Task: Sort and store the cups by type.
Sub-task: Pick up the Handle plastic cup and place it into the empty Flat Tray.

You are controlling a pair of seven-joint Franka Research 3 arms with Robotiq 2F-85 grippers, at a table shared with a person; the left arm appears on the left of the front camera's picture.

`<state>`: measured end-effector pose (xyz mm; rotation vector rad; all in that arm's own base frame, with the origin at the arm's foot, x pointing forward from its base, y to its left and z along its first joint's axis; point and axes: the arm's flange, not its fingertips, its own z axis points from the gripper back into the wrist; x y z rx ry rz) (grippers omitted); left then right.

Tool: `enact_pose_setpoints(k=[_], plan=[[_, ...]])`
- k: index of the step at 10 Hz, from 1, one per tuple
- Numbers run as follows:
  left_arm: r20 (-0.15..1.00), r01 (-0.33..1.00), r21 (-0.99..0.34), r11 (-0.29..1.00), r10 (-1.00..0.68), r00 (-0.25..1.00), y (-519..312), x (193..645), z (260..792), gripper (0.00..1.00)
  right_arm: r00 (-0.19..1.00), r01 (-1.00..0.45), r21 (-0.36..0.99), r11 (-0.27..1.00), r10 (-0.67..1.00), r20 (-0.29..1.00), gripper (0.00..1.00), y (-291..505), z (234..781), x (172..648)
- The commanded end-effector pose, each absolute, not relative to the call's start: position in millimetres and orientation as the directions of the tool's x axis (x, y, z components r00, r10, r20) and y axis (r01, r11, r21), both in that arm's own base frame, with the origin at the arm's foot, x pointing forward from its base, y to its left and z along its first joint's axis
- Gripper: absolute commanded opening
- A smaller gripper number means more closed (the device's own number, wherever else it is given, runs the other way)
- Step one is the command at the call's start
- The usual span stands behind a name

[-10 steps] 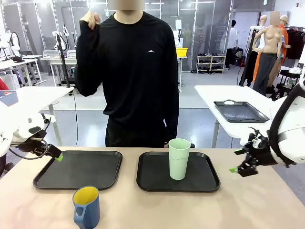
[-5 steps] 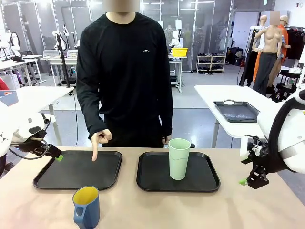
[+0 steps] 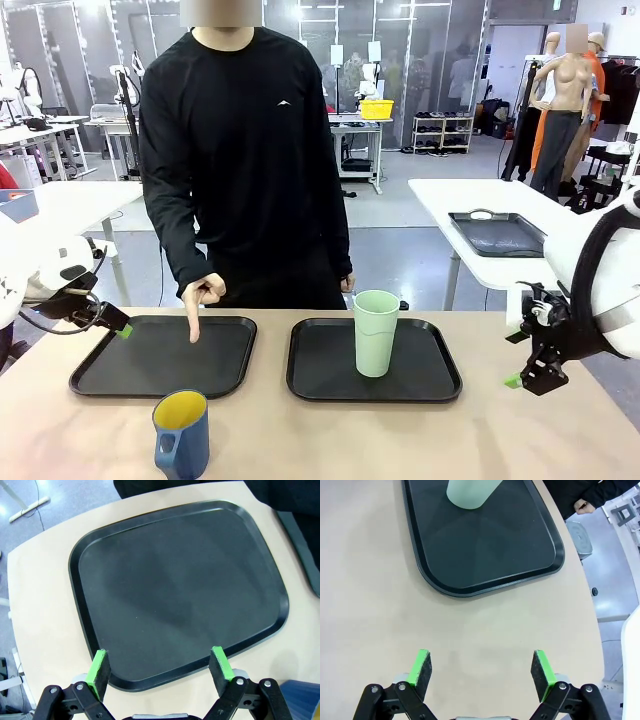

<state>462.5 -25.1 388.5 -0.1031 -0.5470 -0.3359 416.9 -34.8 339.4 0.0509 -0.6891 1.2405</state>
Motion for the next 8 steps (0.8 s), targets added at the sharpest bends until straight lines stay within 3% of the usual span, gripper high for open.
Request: enact_pose_setpoints(k=[1, 8], plan=[[0.527, 0.341, -0.005, 0.940, -0.287, 0.800, -25, 463, 390, 1.00, 0.159, -0.872, -0.331, 0.361, 0.848, 0.505, 1.00, -34, 338, 417], [0.530, 0.330, 0.023, 0.944, -0.291, 0.797, -13, 461, 391, 1.00, 0.159, -0.872, -0.331, 0.361, 0.848, 0.505, 1.00, -34, 338, 417]])
